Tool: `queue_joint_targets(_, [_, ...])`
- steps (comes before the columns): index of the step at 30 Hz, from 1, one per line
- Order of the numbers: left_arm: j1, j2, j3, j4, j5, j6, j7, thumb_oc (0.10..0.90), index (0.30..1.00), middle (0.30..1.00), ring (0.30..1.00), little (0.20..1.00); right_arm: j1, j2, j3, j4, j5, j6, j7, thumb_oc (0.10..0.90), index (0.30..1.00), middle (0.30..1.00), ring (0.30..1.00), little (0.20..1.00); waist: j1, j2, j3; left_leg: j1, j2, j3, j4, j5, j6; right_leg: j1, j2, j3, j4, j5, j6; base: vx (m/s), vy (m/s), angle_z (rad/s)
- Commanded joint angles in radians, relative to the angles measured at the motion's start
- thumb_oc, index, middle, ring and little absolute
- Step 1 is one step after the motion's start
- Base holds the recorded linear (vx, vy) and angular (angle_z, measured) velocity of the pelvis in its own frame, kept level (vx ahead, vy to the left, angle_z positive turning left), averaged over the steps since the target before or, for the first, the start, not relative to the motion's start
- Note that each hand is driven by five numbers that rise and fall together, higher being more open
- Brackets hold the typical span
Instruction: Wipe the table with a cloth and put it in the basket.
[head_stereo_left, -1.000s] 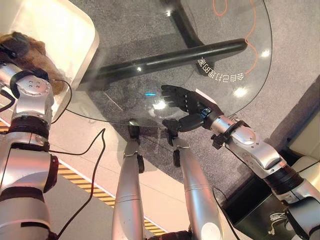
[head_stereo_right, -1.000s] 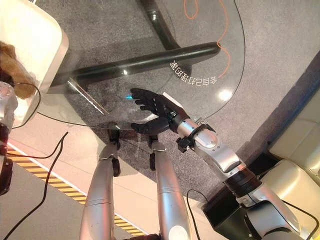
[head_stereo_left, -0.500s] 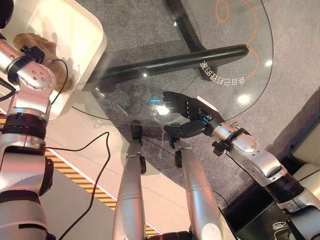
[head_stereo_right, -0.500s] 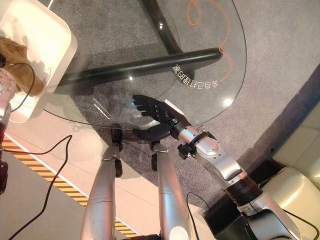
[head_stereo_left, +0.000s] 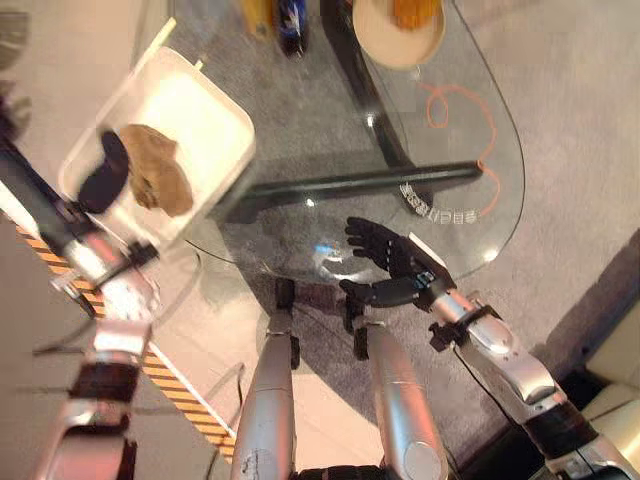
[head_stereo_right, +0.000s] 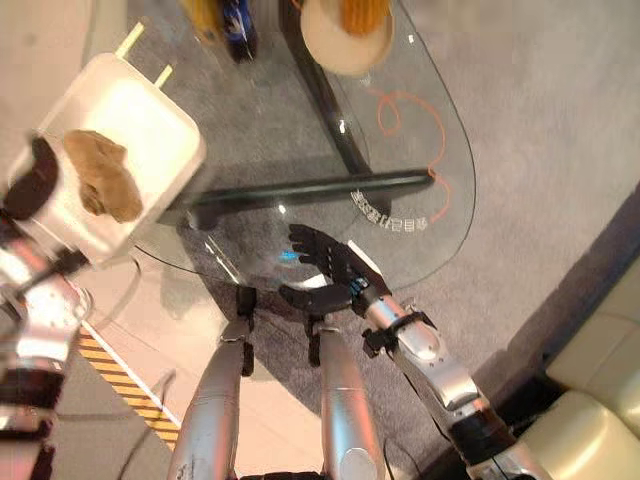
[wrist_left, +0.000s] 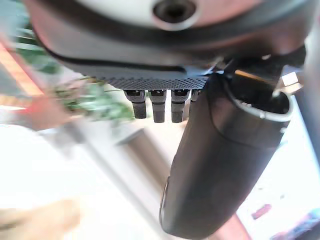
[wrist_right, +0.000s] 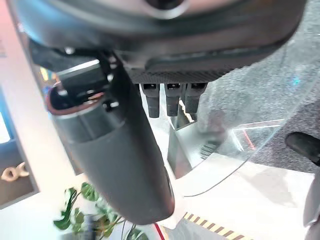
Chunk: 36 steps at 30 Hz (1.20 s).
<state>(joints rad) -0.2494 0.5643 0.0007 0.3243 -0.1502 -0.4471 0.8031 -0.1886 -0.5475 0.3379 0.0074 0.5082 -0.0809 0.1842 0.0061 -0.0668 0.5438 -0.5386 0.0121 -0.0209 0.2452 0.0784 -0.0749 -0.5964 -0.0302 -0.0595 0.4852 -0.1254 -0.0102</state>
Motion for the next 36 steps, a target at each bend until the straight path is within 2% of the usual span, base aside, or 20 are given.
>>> queue_joint_targets(1, [0.032,-0.028,0.008,-0.066,-0.068,-0.029,-0.147,0.8,0.9,0.9,0.9,0.9,0.03,0.037,-0.063,-0.034,0.0,-0.118,0.038,0.8,0.9,0.9,0.9,0.9,-0.002,0.035,-0.04,0.119,-0.098,0.005,0.02,-0.08,0.052,0.173,0.033,-0.044,-0.14,0.034,0.016,-0.03,-0.059,0.11])
queue_joint_targets(3, [0.076,-0.069,-0.006,-0.054,-0.106,-0.027,-0.195,0.8,0.9,0.9,0.9,0.9,0.055,0.056,-0.066,0.006,0.002,-0.116,0.035,0.8,0.9,0.9,0.9,0.9,0.001,0.036,-0.065,0.149,-0.099,-0.001,-0.009,-0.071,0.053,0.206,0.029,-0.045,-0.174,0.046,0.02,0.01,-0.046,0.12])
queue_joint_targets(5, [0.156,-0.122,-0.049,-0.014,-0.141,-0.016,-0.318,0.8,0.9,0.9,0.9,0.9,0.101,0.098,-0.077,0.085,-0.007,-0.102,0.029,0.8,0.9,0.9,0.9,0.9,0.006,0.033,-0.105,0.208,-0.101,-0.01,-0.048,-0.068,0.054,0.276,0.015,-0.05,-0.228,0.058,0.026,0.02,-0.049,0.11])
queue_joint_targets(6, [0.176,-0.136,-0.066,-0.002,-0.15,-0.012,-0.331,0.8,0.9,0.9,0.9,0.9,0.114,0.112,-0.076,0.108,-0.015,-0.098,0.021,0.8,0.9,0.9,0.9,0.9,0.006,0.032,-0.123,0.221,-0.1,-0.013,-0.064,-0.063,0.055,0.294,0.014,-0.052,-0.25,0.068,0.027,0.03,-0.038,0.03])
queue_joint_targets(7, [0.212,-0.154,-0.078,0.017,-0.194,0.019,-0.391,0.8,0.9,0.9,0.9,0.9,0.14,0.136,-0.078,0.146,-0.02,-0.078,-0.004,0.8,0.9,0.9,0.9,0.9,0.006,0.031,-0.148,0.251,-0.099,-0.017,-0.084,-0.061,0.054,0.33,0.011,-0.055,-0.278,0.075,0.028,0.07,-0.029,0.0])
queue_joint_targets(10, [0.296,-0.202,-0.143,0.142,-0.195,0.046,-0.493,0.8,0.9,0.9,0.9,0.9,0.217,0.192,-0.084,0.285,-0.013,-0.051,-0.04,0.8,0.9,0.9,0.9,0.9,0.003,0.026,-0.229,0.35,-0.091,-0.019,-0.143,-0.065,0.056,0.443,0.007,-0.058,-0.361,0.095,0.034,0.14,-0.007,0.03])
queue_joint_targets(11, [0.309,-0.22,-0.155,0.184,-0.217,0.091,-0.534,0.8,0.9,0.9,0.9,0.9,0.231,0.2,-0.087,0.324,-0.013,-0.04,-0.048,0.8,0.9,0.9,0.9,0.9,0.001,0.025,-0.247,0.373,-0.089,-0.017,-0.154,-0.067,0.057,0.468,0.007,-0.057,-0.377,0.098,0.035,0.08,0.004,0.02])
queue_joint_targets(14, [0.314,-0.252,-0.172,0.274,-0.205,0.092,-0.555,0.8,0.9,0.9,0.9,0.9,0.241,0.217,-0.081,0.384,-0.01,-0.026,-0.058,0.8,0.9,0.9,0.9,0.9,-0.003,0.023,-0.273,0.404,-0.086,-0.015,-0.172,-0.069,0.059,0.494,0.007,-0.054,-0.395,0.106,0.038,0.08,0.007,0.05])
queue_joint_targets(16, [0.317,-0.28,-0.193,0.415,-0.185,0.13,-0.577,0.8,0.9,0.9,0.9,0.9,0.249,0.24,-0.086,0.533,-0.016,0.005,-0.069,0.8,0.9,0.9,0.9,0.9,-0.008,0.019,-0.32,0.453,-0.079,-0.01,-0.2,-0.073,0.061,0.539,0.003,-0.054,-0.427,0.116,0.047,0.1,0.005,0.01])
queue_joint_targets(17, [0.317,-0.28,-0.193,0.415,-0.185,0.13,-0.577,0.8,0.9,0.9,0.9,0.9,0.249,0.24,-0.086,0.534,-0.016,0.005,-0.069,0.8,0.9,0.9,0.9,0.9,-0.008,0.019,-0.319,0.455,-0.079,-0.01,-0.201,-0.073,0.061,0.541,0.003,-0.054,-0.427,0.116,0.047,0.1,0.003,-0.02])
queue_joint_targets(19, [0.302,-0.303,-0.199,0.572,-0.206,0.165,-0.584,0.8,0.9,0.9,0.9,0.9,0.239,0.265,-0.092,0.711,0.01,-0.003,-0.074,0.8,0.9,0.9,0.9,0.9,-0.01,0.02,-0.363,0.5,-0.071,-0.006,-0.231,-0.074,0.064,0.579,0.004,-0.048,-0.457,0.125,0.053,0.11,-0.001,-0.04])
queue_joint_targets(24, [0.259,-0.336,-0.184,0.857,-0.224,0.176,-0.648,0.8,0.9,0.9,0.9,0.9,0.195,0.316,-0.12,1.038,-0.02,-0.01,-0.057,0.8,0.9,0.9,0.9,0.9,-0.022,0.025,-0.412,0.571,-0.059,0.009,-0.275,-0.083,0.067,0.633,0.004,-0.031,-0.494,0.133,0.06,0.05,0.007,-0.03])
queue_joint_targets(27, [0.248,-0.352,-0.165,0.937,-0.251,0.197,-0.705,0.8,0.9,0.9,0.9,0.9,0.188,0.337,-0.16,1.171,-0.018,-0.012,-0.053,0.8,0.9,0.9,0.9,0.9,-0.028,0.03,-0.432,0.6,-0.053,0.019,-0.297,-0.086,0.068,0.655,0.005,-0.018,-0.513,0.138,0.065,0.06,0.011,-0.25])
queue_joint_targets(31, [0.24,-0.363,-0.165,0.974,-0.229,0.211,-0.732,0.8,0.9,0.9,0.9,0.9,0.186,0.351,-0.195,1.257,-0.043,-0.019,-0.06,0.8,0.9,0.9,0.9,0.9,-0.035,0.038,-0.445,0.625,-0.048,0.029,-0.318,-0.089,0.068,0.672,0.004,-0.01,-0.532,0.145,0.071,0.05,0.009,-0.13])
queue_joint_targets(36, [0.228,-0.369,-0.18,0.986,-0.231,0.224,-0.744,0.8,0.9,0.9,0.9,0.9,0.178,0.348,-0.186,1.283,-0.1,-0.014,-0.076,0.8,0.9,0.9,0.9,0.9,-0.039,0.042,-0.453,0.634,-0.043,0.04,-0.332,-0.09,0.066,0.682,-0.002,-0.009,-0.563,0.163,0.079,0.03,0.005,-0.1])
